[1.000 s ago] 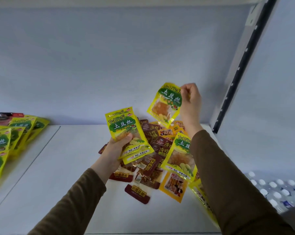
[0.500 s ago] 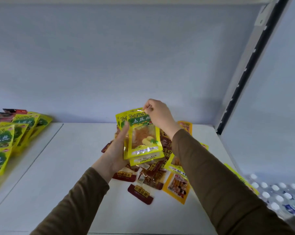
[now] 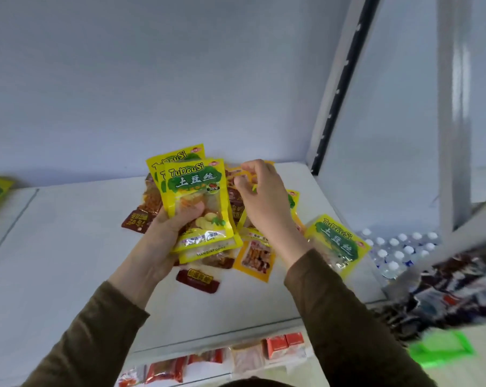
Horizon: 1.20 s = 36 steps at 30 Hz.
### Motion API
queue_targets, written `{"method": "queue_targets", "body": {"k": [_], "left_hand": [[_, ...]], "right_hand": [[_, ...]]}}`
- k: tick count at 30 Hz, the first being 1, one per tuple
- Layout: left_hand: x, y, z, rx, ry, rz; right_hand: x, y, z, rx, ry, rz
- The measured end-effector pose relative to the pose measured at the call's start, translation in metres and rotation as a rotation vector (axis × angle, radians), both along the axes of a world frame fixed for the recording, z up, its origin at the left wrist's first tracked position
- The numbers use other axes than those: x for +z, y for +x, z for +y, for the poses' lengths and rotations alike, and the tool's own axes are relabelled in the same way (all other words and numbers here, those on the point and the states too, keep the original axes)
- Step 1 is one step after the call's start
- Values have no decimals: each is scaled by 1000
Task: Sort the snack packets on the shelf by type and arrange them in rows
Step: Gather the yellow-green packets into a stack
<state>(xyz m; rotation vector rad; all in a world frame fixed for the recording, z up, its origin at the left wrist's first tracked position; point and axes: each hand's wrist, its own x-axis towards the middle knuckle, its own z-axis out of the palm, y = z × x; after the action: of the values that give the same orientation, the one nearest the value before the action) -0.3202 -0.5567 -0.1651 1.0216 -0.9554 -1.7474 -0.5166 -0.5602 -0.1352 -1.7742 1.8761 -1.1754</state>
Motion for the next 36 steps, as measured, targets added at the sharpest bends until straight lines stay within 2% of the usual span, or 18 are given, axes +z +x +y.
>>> {"method": "queue_targets", "body": {"k": [5, 11, 17, 28, 33, 36], "left_hand": [[3, -24, 17, -95, -61, 12], [0, -43, 26, -121, -86, 2], [-2, -48, 32, -124, -93, 26], [-7, -36, 33, -67, -84, 17], [-8, -26, 28, -36, -72, 4], [-8, -23, 25, -32, -81, 8]], "right_hand": [[-10, -47, 45, -110, 170, 283], [-35, -93, 76, -294, 450, 472], [-47, -109, 78, -412, 602, 394], [-53, -112, 74, -478, 284, 383], [-13, -104, 83, -449, 113, 466], [12, -98, 83, -374, 77, 443]]}}
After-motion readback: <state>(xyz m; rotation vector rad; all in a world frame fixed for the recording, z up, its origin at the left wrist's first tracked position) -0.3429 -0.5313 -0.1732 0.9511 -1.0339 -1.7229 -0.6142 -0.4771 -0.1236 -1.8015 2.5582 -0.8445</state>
